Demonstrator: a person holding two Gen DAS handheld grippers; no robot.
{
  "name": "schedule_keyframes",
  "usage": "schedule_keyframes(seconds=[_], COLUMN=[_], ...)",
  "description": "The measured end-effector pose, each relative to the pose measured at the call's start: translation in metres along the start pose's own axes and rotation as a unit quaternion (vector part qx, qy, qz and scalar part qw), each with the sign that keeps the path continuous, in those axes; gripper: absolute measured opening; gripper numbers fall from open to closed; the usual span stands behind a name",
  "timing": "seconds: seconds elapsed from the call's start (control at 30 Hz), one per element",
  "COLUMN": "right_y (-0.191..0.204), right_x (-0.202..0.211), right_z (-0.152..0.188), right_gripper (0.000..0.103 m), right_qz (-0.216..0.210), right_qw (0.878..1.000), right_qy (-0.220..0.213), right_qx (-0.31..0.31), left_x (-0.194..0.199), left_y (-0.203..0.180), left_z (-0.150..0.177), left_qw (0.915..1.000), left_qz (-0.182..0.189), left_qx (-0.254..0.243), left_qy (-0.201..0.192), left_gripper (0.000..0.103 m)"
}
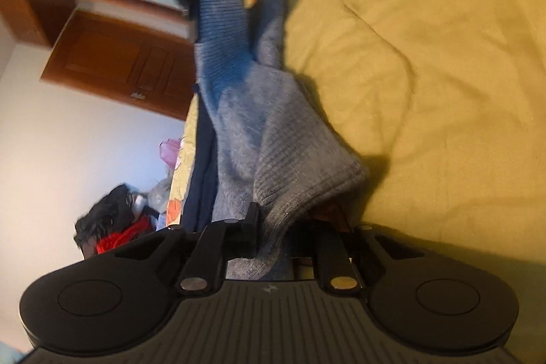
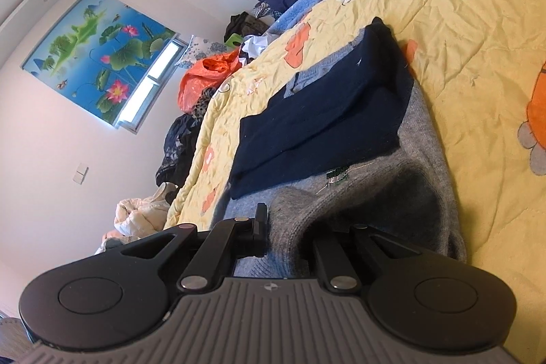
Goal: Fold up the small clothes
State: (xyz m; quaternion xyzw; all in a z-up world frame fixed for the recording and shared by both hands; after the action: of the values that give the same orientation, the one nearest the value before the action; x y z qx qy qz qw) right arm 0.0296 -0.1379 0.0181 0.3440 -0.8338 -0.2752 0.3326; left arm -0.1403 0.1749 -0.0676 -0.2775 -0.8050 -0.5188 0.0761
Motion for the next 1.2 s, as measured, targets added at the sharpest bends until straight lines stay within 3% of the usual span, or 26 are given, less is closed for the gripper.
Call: schedule_keyframes(seconds=[0.1, 0.23, 0.37, 0.43, 0.5, 0.6, 0.7, 0.77, 0.87, 0.9, 1.0, 1.07, 1.1, 1.13, 1.17, 1.2], right_y=[-0.002, -0.008, -0.013, -0.016, -0.022, -0.05, -0.089, -0.106, -0.119, -0.122, -0.131, -0.137, -0.14, -0.142, -0.142, -0.141], right_x=[0.002, 0.001, -0.005, -0.011, -0.019, -0.044, -0.077, -0.097, -0.119, -0.123, -0.125, -0.123, -0.121, -0.119, -0.119, -0.118], right_z=[-0.003, -0.014, -0.041, -0.064, -0.094, -0.138, -0.165, -0.173, -0.169, -0.164, -0.153, -0.149, -0.148, -0.148, -0.147, -0.147], right_gripper=[0.016, 0.015, 0.015, 0.015, 0.015, 0.015, 0.015, 0.015, 0.016, 0.019, 0.022, 0.022, 0.023, 0.023, 0.023, 0.023], right_qz=[0.007, 0.013, 0.015, 0.014, 0.014, 0.047, 0.097, 0.12, 0.13, 0.125, 0.115, 0.109, 0.103, 0.099, 0.098, 0.098], right_qw=[1.0, 1.0, 0.999, 0.998, 0.997, 0.996, 0.993, 0.992, 0.991, 0.992, 0.993, 0.994, 0.994, 0.994, 0.994, 0.994], right_qy=[-0.011, -0.027, -0.042, -0.051, -0.065, -0.078, -0.06, -0.043, -0.013, -0.005, -0.004, -0.003, -0.005, -0.009, -0.011, -0.011], right_qx=[0.0, 0.001, 0.012, 0.019, 0.025, 0.014, -0.01, -0.01, -0.006, -0.011, -0.012, -0.024, -0.034, -0.042, -0.045, -0.044], left_x=[0.007, 0.002, -0.01, -0.026, -0.051, -0.113, -0.179, -0.208, -0.231, -0.231, -0.225, -0.218, -0.217, -0.218, -0.223, -0.226], left_y=[0.021, 0.067, 0.127, 0.159, 0.196, 0.25, 0.286, 0.299, 0.301, 0.299, 0.295, 0.295, 0.295, 0.294, 0.293, 0.291], left_z=[-0.008, -0.013, -0.008, -0.006, 0.001, 0.026, 0.061, 0.079, 0.091, 0.093, 0.094, 0.091, 0.091, 0.092, 0.092, 0.093], left_qw=[0.9945, 0.969, 0.9287, 0.9103, 0.8852, 0.8416, 0.8055, 0.7873, 0.7767, 0.774, 0.7551, 0.7518, 0.7461, 0.7386, 0.7341, 0.7359], left_qz=[0.003, -0.013, -0.046, -0.043, -0.034, -0.045, -0.075, -0.091, -0.084, -0.065, 0.018, 0.043, 0.062, 0.082, 0.094, 0.089], left_qx=[0.104, 0.247, 0.368, 0.412, 0.464, 0.537, 0.584, 0.602, 0.614, 0.621, 0.651, 0.656, 0.661, 0.667, 0.67, 0.668], left_qy=[0.004, 0.008, -0.005, -0.011, -0.007, 0.029, 0.07, 0.096, 0.115, 0.107, 0.072, 0.053, 0.051, 0.054, 0.061, 0.069], left_gripper=[0.013, 0.013, 0.013, 0.013, 0.013, 0.013, 0.012, 0.01, 0.01, 0.01, 0.011, 0.014, 0.026, 0.046, 0.058, 0.072])
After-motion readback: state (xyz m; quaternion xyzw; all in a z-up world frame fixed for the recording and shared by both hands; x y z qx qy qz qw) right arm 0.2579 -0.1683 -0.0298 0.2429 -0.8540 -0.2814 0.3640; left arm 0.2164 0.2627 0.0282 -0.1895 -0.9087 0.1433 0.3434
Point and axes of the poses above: each gripper's, at about its wrist camera, not at the fingertips, and x roughly against the way its jaws point, y to its left, z to its underside, the point moved 3 cm from there along -x, roughly the way its jaws point, and after that the axes turned 13 degrees about x, right-handed, at the moved point
